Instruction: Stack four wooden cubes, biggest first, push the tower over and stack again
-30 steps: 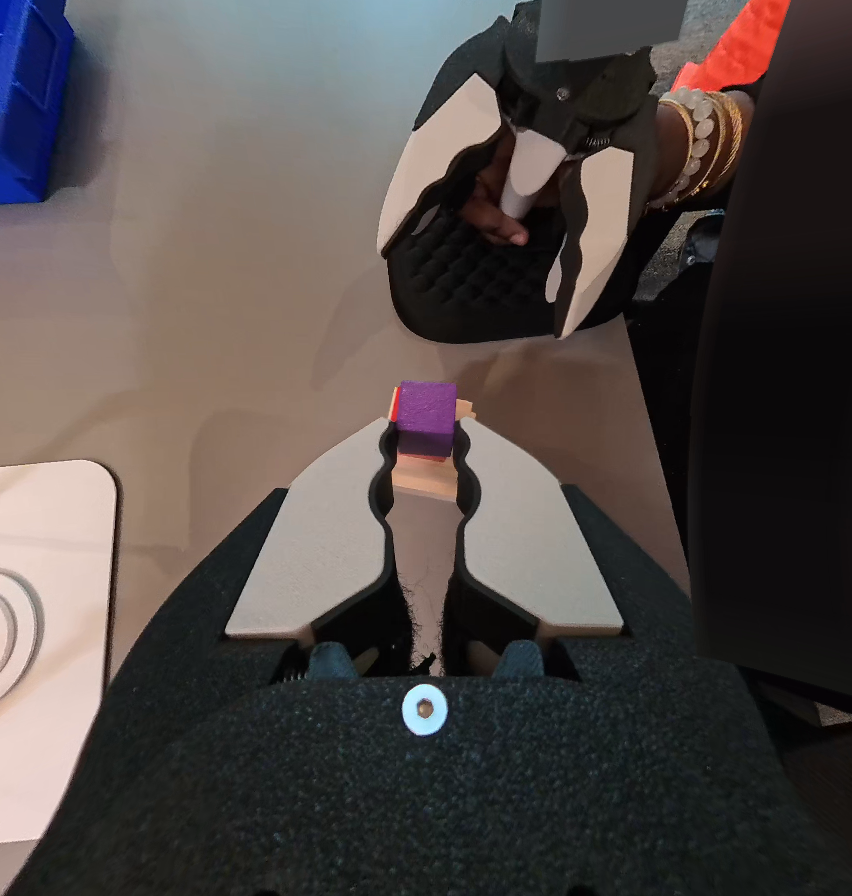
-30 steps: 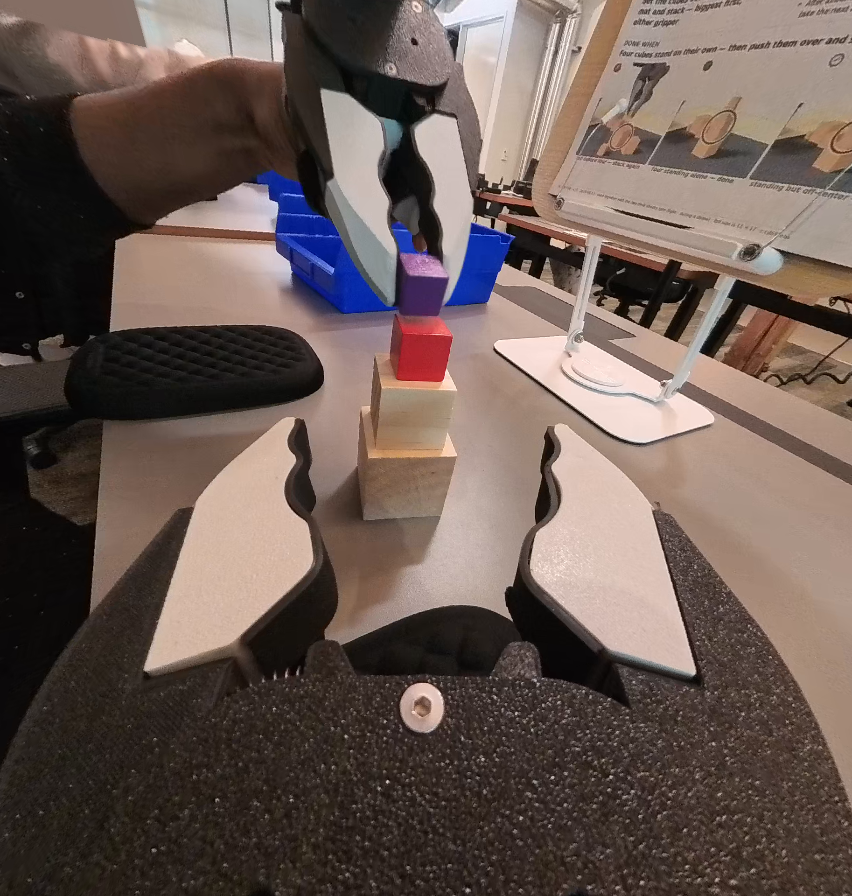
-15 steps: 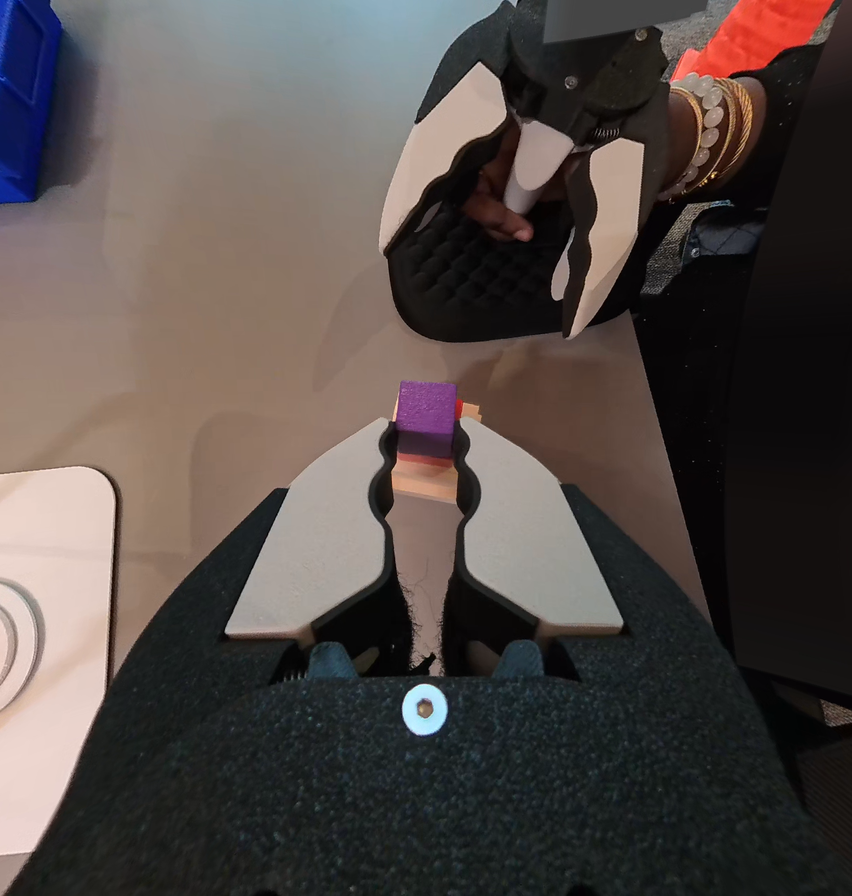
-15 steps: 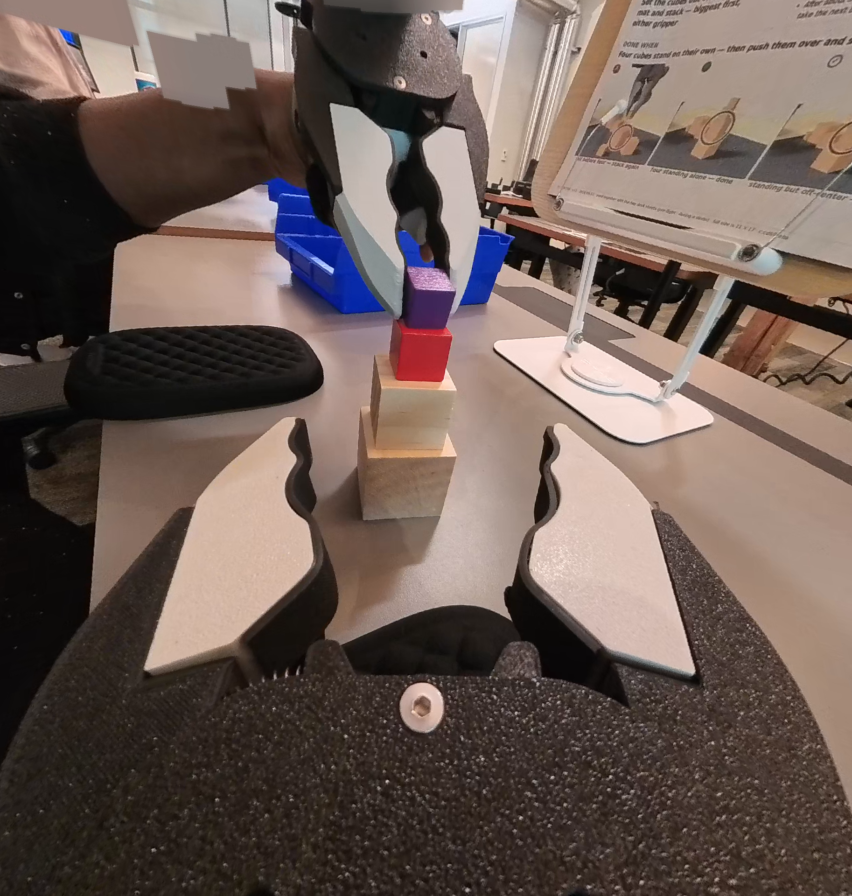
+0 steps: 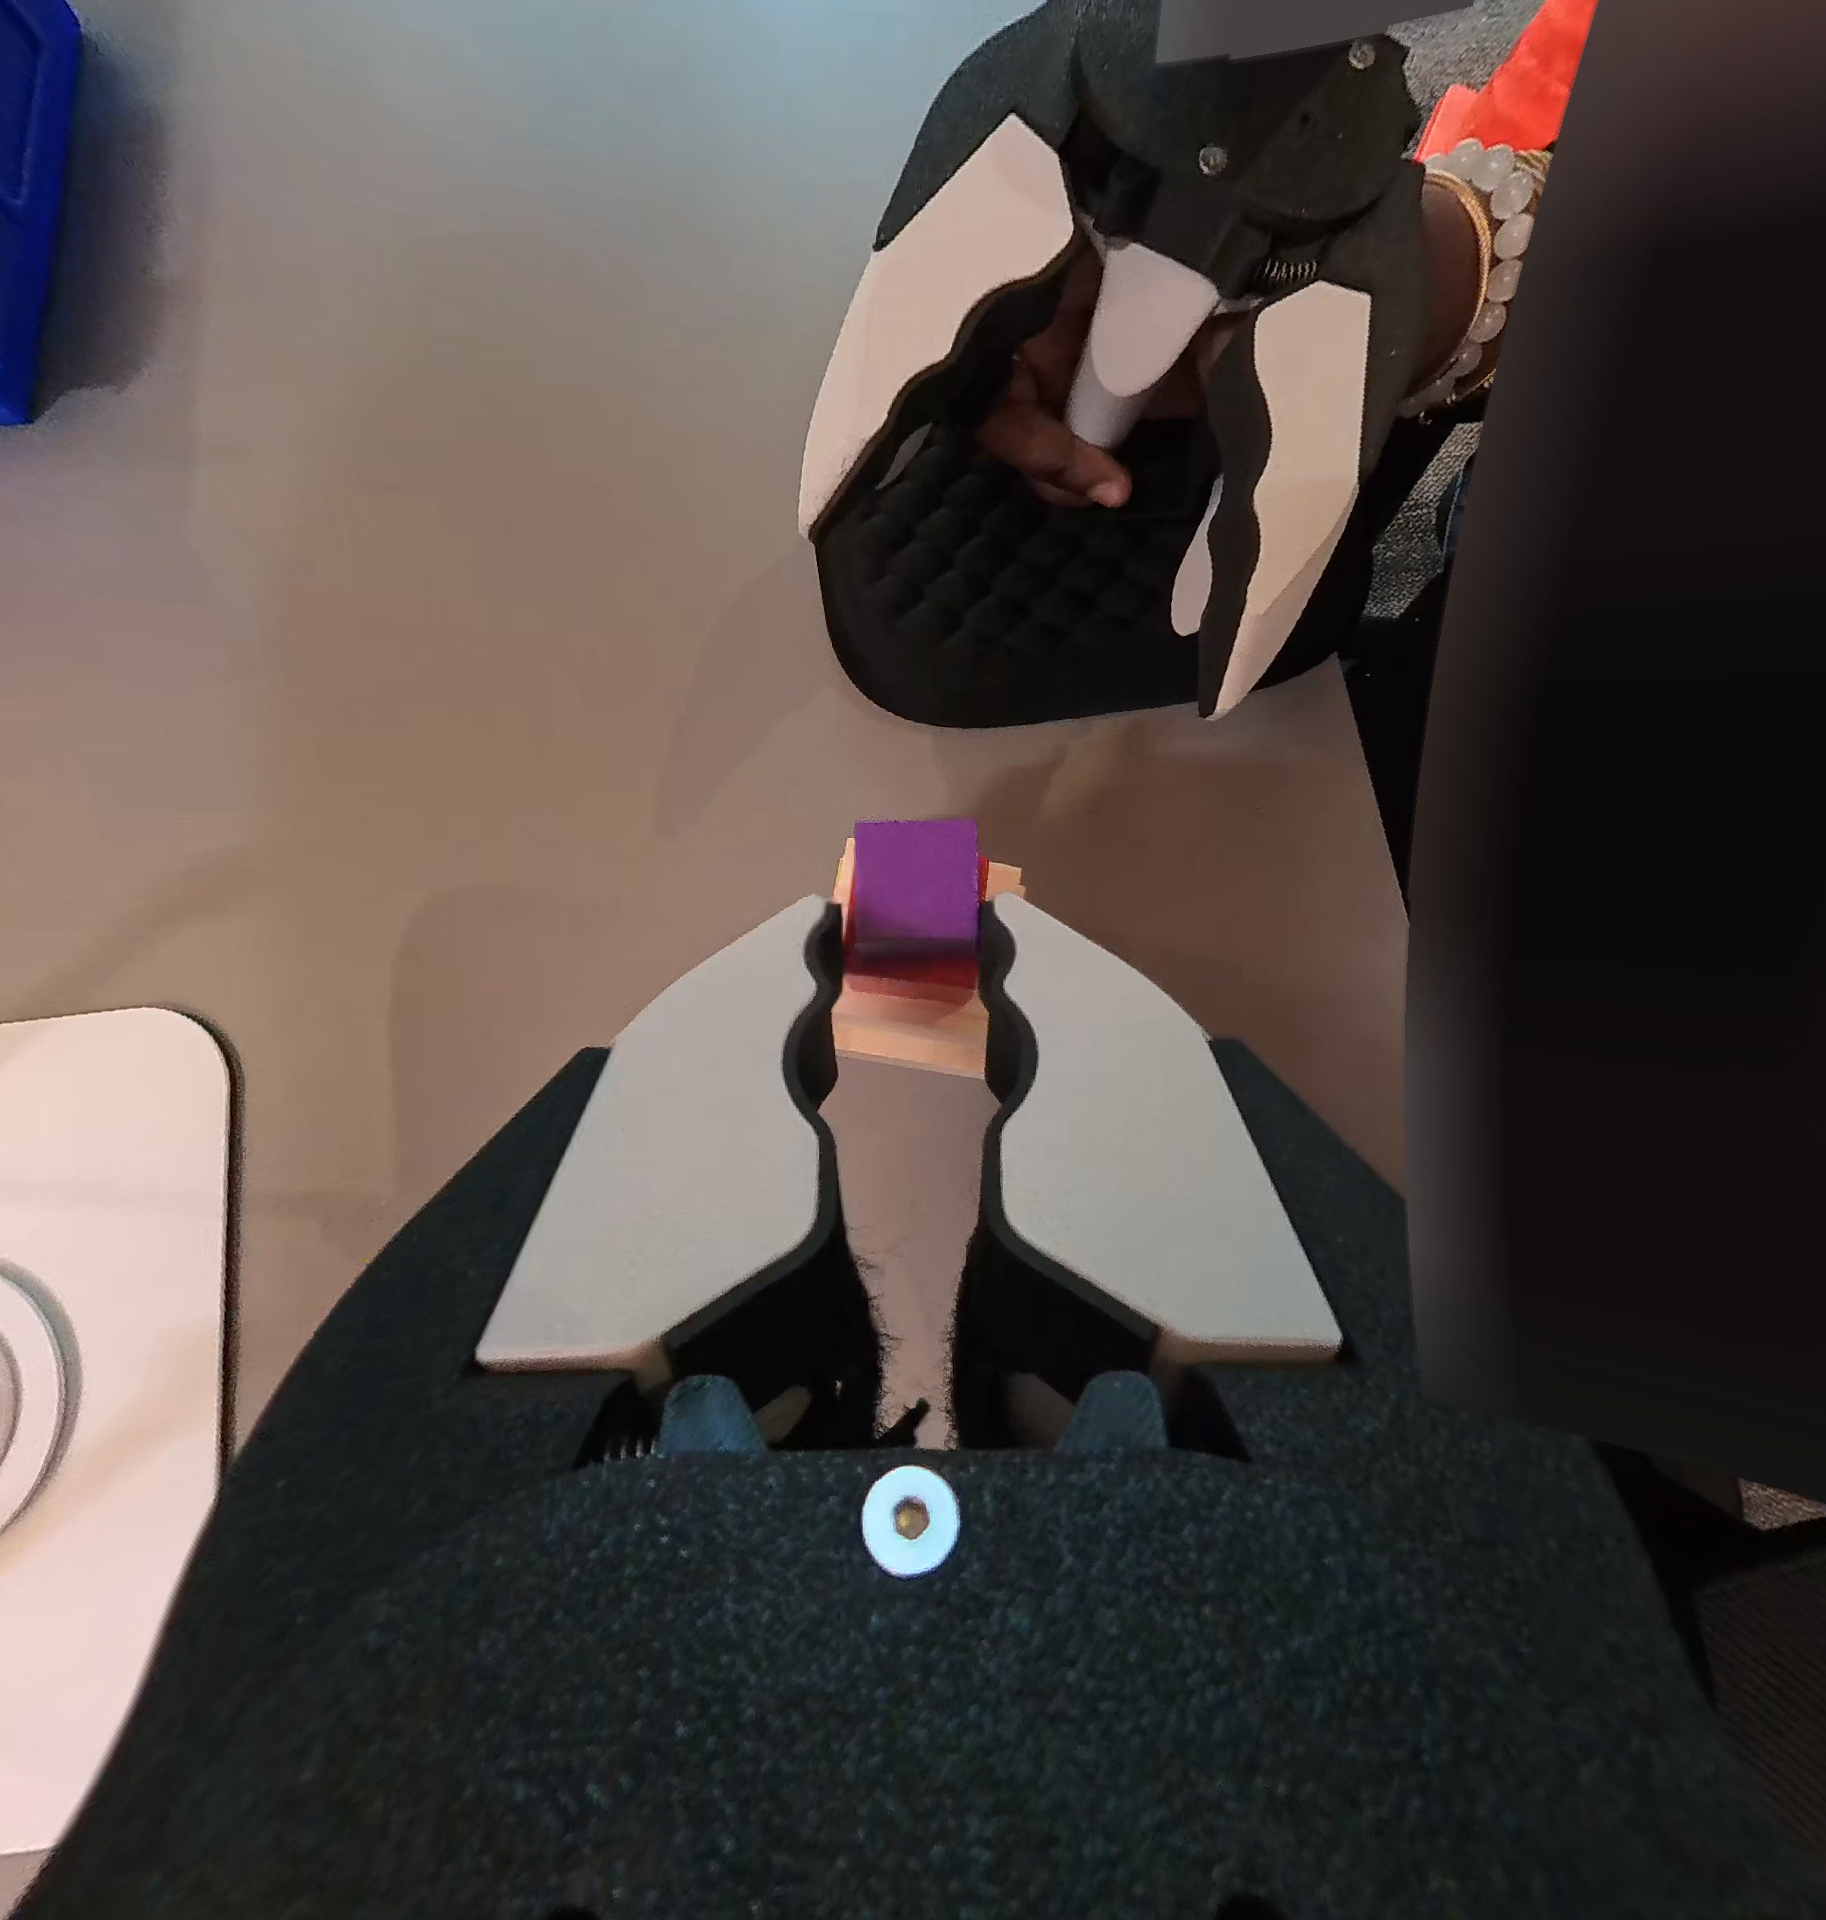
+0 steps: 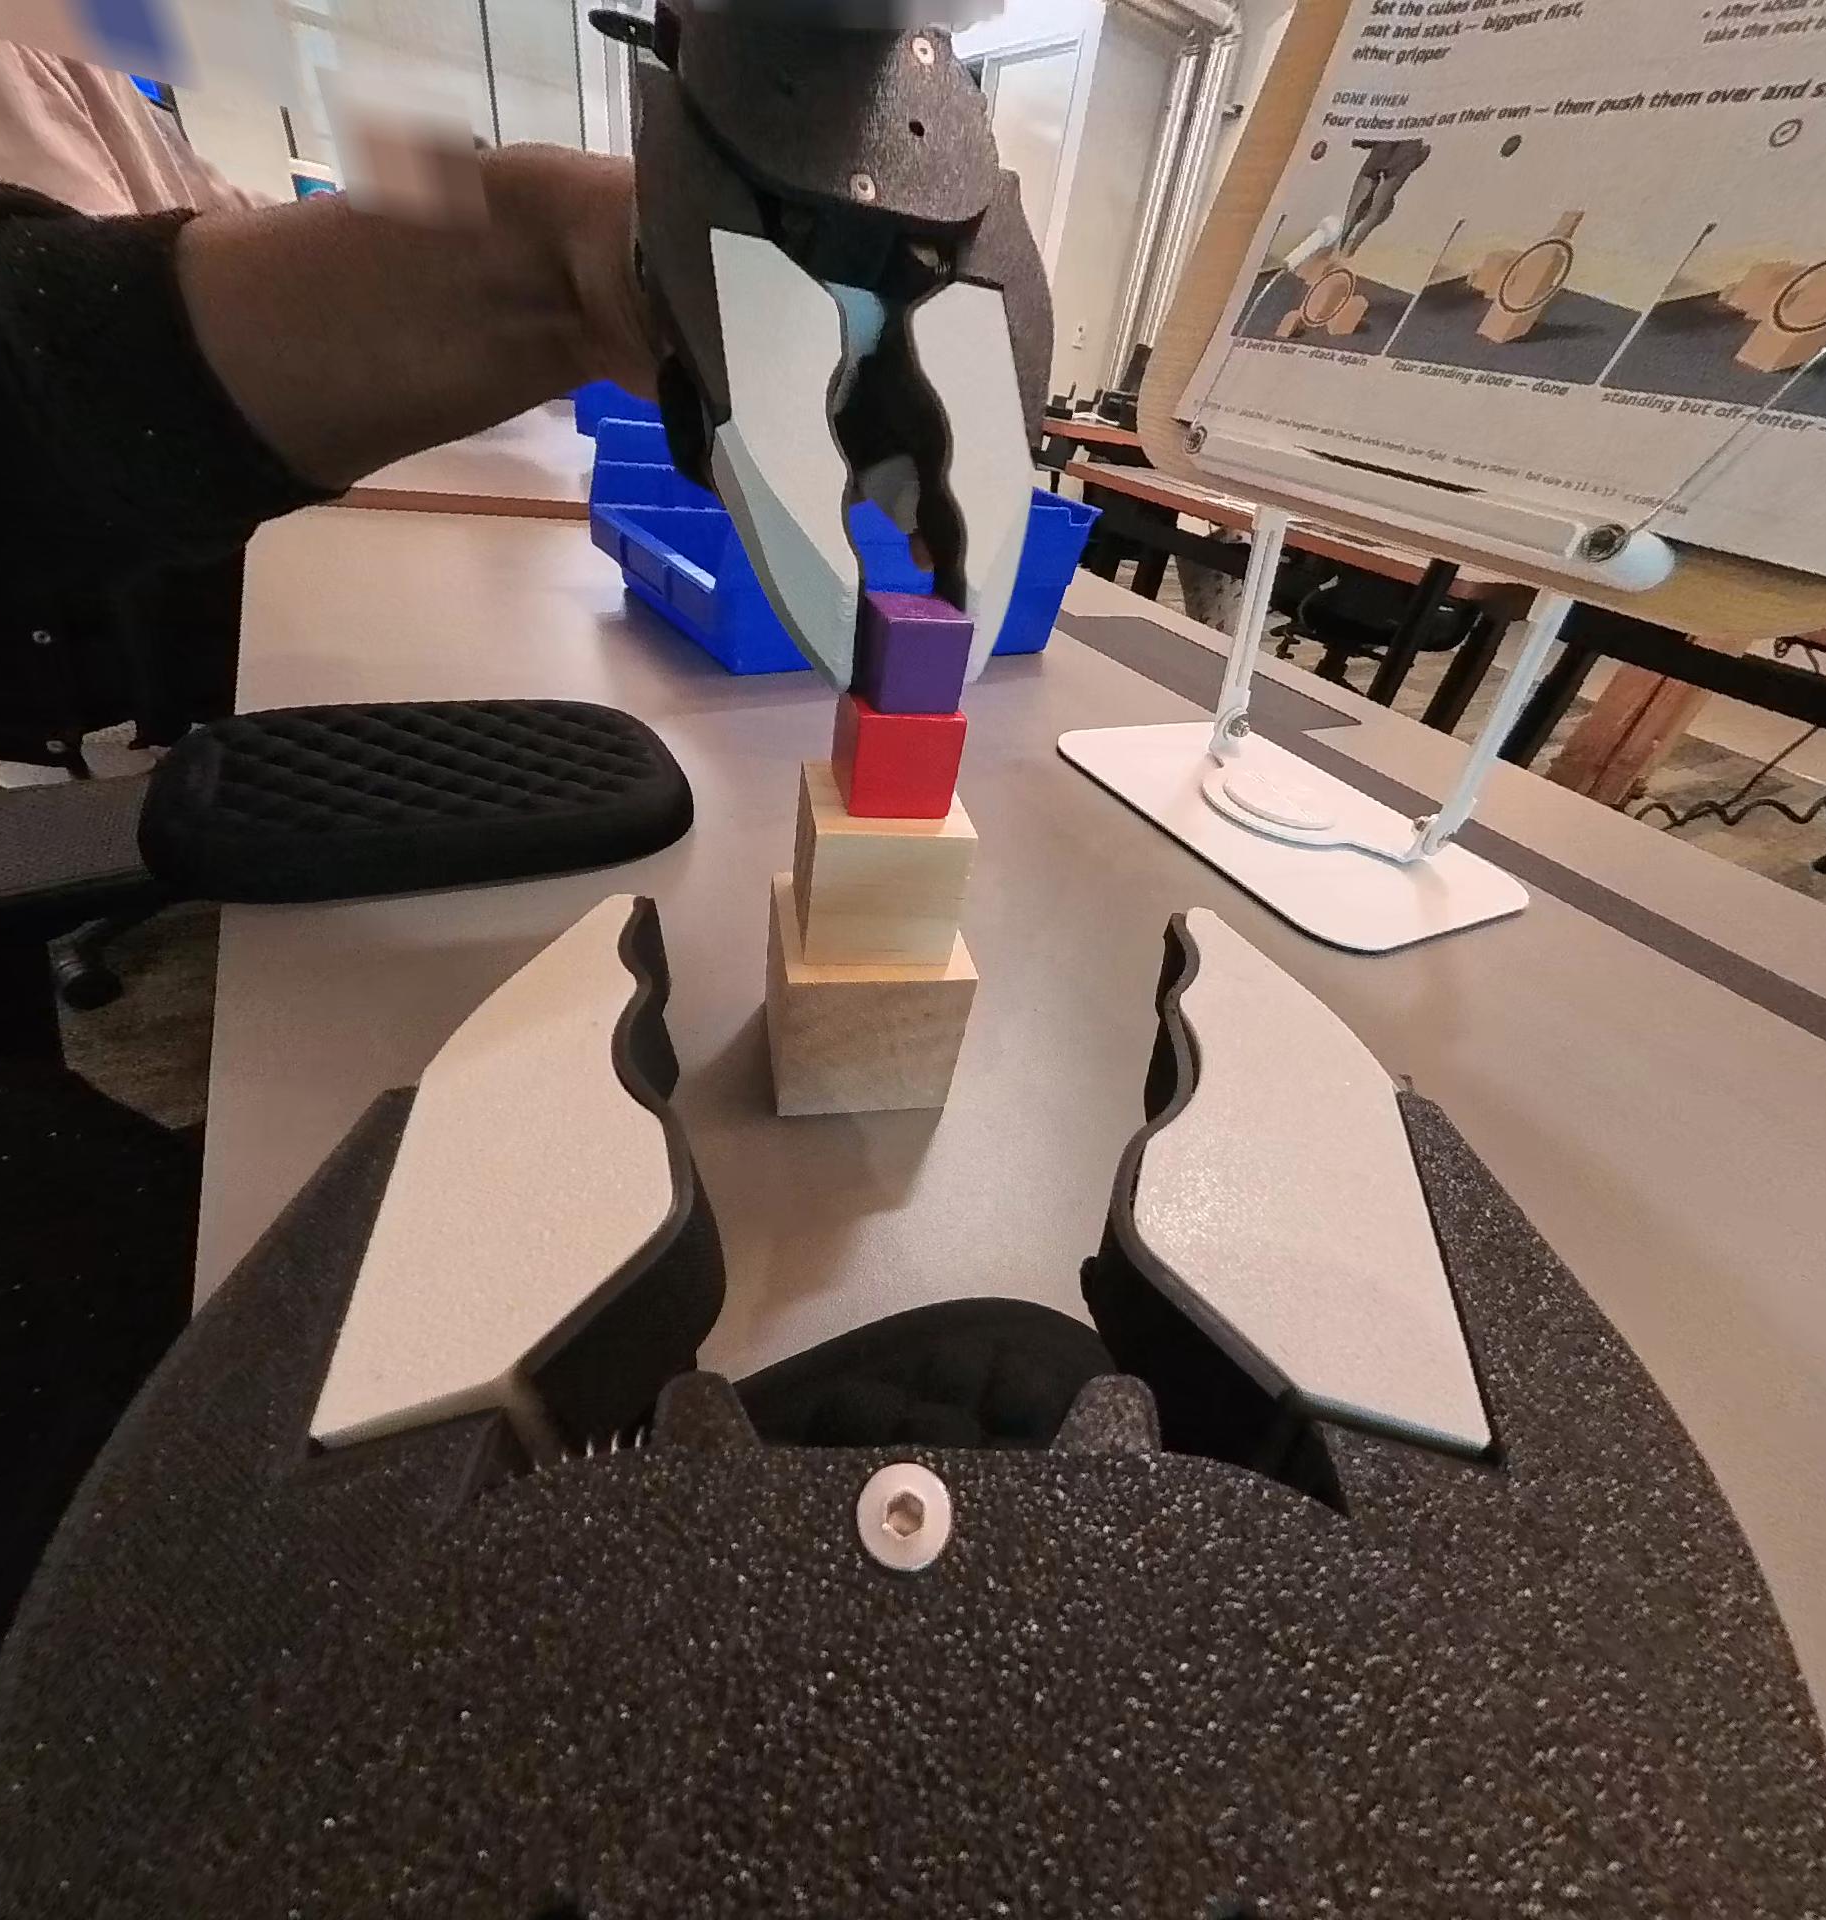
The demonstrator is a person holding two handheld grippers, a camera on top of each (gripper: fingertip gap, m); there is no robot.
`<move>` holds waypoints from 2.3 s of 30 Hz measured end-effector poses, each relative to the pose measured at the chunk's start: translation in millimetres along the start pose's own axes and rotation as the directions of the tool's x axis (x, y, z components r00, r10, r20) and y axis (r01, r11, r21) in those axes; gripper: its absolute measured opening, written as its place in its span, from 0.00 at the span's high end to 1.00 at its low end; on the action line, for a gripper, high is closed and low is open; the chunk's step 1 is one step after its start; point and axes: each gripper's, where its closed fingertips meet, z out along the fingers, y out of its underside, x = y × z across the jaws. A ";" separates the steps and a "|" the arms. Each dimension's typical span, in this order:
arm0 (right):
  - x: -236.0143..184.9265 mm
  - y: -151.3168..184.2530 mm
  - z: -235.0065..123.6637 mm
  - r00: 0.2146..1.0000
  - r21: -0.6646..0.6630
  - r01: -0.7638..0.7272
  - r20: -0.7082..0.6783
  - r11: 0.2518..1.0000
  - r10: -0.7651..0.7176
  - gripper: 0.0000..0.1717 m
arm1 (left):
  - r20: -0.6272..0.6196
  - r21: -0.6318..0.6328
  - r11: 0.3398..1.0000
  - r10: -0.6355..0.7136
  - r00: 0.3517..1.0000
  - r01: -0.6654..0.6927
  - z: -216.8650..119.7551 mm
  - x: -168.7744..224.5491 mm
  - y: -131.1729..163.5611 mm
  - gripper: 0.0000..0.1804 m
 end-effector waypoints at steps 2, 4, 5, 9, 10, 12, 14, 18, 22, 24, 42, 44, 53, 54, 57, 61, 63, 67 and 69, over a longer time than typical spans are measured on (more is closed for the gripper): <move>0.1 0.1 0.0 1.000 -0.001 0.000 0.000 1.000 0.000 0.48 | -0.006 -0.001 1.000 0.002 1.000 -0.002 0.0 0.5 0.0 0.86; 0.1 0.1 0.1 1.000 0.000 0.000 0.000 1.000 0.000 0.48 | -0.004 -0.001 1.000 0.002 1.000 -0.002 -0.4 0.2 0.3 0.85; 0.1 0.1 0.0 1.000 -0.001 0.000 0.000 1.000 0.000 0.48 | -0.005 -0.002 1.000 0.002 1.000 -0.002 -0.6 0.3 0.6 0.85; 0.2 0.1 0.1 1.000 0.000 -0.001 0.000 1.000 0.001 0.48 | -0.004 -0.002 1.000 0.003 1.000 -0.003 -1.6 -0.4 1.1 0.85; 0.2 0.1 0.1 1.000 -0.001 -0.001 0.000 1.000 0.001 0.48 | -0.004 -0.003 1.000 0.003 1.000 -0.003 -1.7 -0.7 1.1 0.85; 0.1 0.2 0.1 1.000 -0.001 0.001 0.000 1.000 -0.001 0.48 | -0.002 -0.002 1.000 0.005 1.000 -0.005 -1.8 -1.1 0.6 0.85; 0.1 0.2 0.2 1.000 -0.002 0.001 0.000 1.000 -0.001 0.48 | -0.002 0.002 1.000 0.007 1.000 -0.007 -2.3 -1.0 -0.4 0.85; 0.2 0.0 0.0 1.000 0.000 0.000 0.000 1.000 0.000 0.48 | -0.026 0.026 1.000 0.006 1.000 -0.005 -4.7 3.3 -3.9 0.84; 0.4 -0.1 0.0 1.000 0.000 -0.002 0.000 1.000 0.002 0.48 | -0.045 0.121 0.992 -0.022 0.999 0.028 -13.8 8.3 -12.5 0.80; 0.4 -0.1 0.0 1.000 0.001 -0.001 0.000 1.000 0.001 0.48 | -0.046 0.195 0.979 -0.050 0.998 0.058 -21.5 10.0 -16.7 0.76; 0.6 -0.6 -0.2 1.000 0.003 -0.001 -0.002 1.000 0.001 0.48 | 0.219 0.807 0.590 -0.251 0.943 -0.031 -86.4 25.1 -1.3 0.19; 0.9 -0.6 -0.2 1.000 0.004 -0.003 -0.002 1.000 0.003 0.48 | 0.245 0.804 0.593 -0.277 0.929 -0.035 -83.1 25.0 12.4 0.19; 1.1 -0.5 -0.3 1.000 0.003 -0.005 -0.003 1.000 0.005 0.48 | 0.398 0.717 0.692 -0.309 0.864 -0.083 -57.0 31.8 50.4 0.21; 1.1 -0.5 -0.3 1.000 0.003 -0.005 -0.003 1.000 0.005 0.48 | 0.401 0.730 0.677 -0.311 0.862 -0.095 -60.1 32.9 50.3 0.22; 1.3 0.0 0.1 1.000 -0.001 -0.008 -0.003 1.000 0.008 0.48 | 0.391 0.748 0.658 -0.333 0.858 -0.085 -63.1 32.4 53.4 0.23; 2.2 1.6 1.4 1.000 -0.016 -0.013 -0.008 1.000 0.013 0.48 | 0.397 0.739 0.668 -0.325 0.858 -0.089 -59.8 32.8 54.8 0.22; 4.5 3.3 3.0 1.000 -0.034 -0.024 -0.017 0.999 0.023 0.48 | 0.401 0.739 0.667 -0.319 0.858 -0.097 -59.9 33.7 55.0 0.22; 3.4 3.6 6.5 1.000 -0.083 -0.010 0.000 0.997 0.010 0.93 | 0.422 0.729 0.674 -0.309 0.853 -0.117 -58.9 35.0 55.1 0.24; 0.1 8.3 12.8 1.000 -0.141 0.001 0.026 0.990 0.003 1.00 | 0.419 0.727 0.677 -0.307 0.855 -0.113 -57.8 35.0 55.3 0.24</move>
